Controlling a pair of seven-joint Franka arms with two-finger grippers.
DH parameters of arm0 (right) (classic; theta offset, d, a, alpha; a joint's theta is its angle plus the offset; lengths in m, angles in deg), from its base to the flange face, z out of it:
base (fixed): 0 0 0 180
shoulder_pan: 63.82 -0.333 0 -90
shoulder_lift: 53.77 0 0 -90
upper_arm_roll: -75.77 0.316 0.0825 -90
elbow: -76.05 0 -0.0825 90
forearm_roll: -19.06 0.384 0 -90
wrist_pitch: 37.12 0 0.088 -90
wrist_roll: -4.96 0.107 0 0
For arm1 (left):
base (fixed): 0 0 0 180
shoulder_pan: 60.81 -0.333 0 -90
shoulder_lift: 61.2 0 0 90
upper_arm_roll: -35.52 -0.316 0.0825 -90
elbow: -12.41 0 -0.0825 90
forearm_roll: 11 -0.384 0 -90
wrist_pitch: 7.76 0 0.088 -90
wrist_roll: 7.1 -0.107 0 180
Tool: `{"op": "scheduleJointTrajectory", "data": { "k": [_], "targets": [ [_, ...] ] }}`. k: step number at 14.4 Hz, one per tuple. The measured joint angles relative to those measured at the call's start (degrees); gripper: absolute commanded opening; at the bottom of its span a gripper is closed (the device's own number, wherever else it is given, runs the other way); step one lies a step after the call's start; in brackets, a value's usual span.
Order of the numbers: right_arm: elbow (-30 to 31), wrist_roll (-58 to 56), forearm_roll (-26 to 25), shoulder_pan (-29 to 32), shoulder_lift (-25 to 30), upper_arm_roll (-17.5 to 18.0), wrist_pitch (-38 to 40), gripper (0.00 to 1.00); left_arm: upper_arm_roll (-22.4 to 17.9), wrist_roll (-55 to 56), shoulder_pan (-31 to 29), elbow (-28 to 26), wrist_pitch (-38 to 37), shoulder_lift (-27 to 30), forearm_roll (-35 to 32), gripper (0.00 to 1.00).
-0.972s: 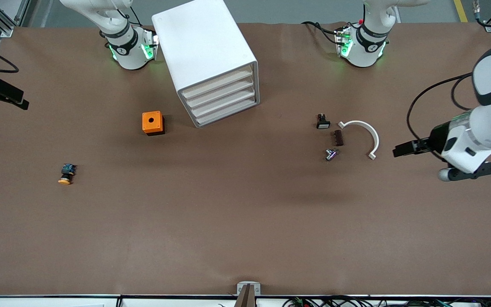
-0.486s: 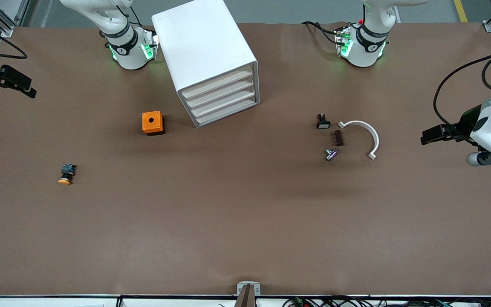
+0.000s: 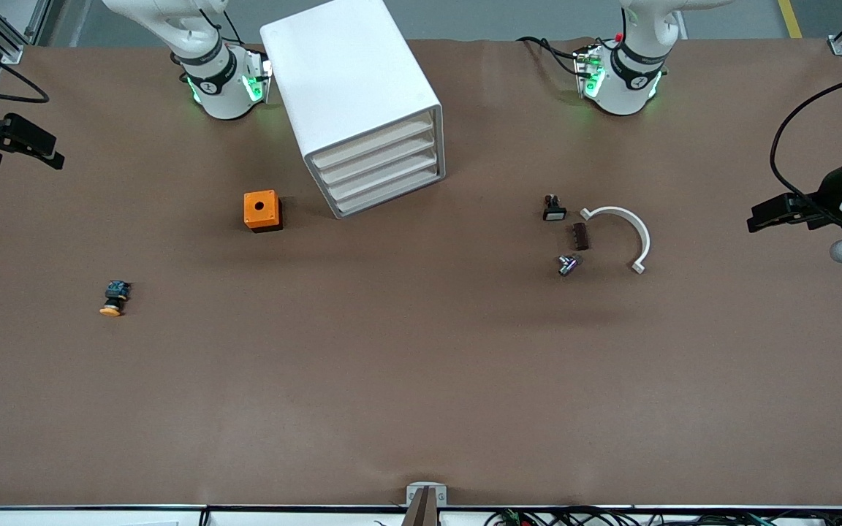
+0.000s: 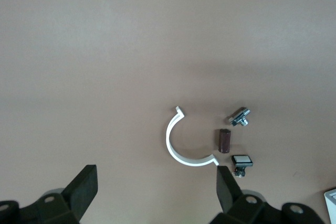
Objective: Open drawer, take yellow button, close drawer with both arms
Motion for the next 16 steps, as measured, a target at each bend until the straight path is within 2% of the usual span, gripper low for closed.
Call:
{"op": "scheduleJointTrajectory", "data": {
  "k": [8,16],
  "targets": [
    [0.01,-3.02,0.00,2.04,0.00,-0.46,-1.48,1.00,0.01,0.51,1.55,2.53,-0.31,1.62,0.00,1.00],
    [-0.01,-3.17,0.01,1.72,0.14,1.18,-1.64,1.00,0.08,0.51,1.63,2.73,-4.06,4.18,0.00,1.00]
  ]
}}
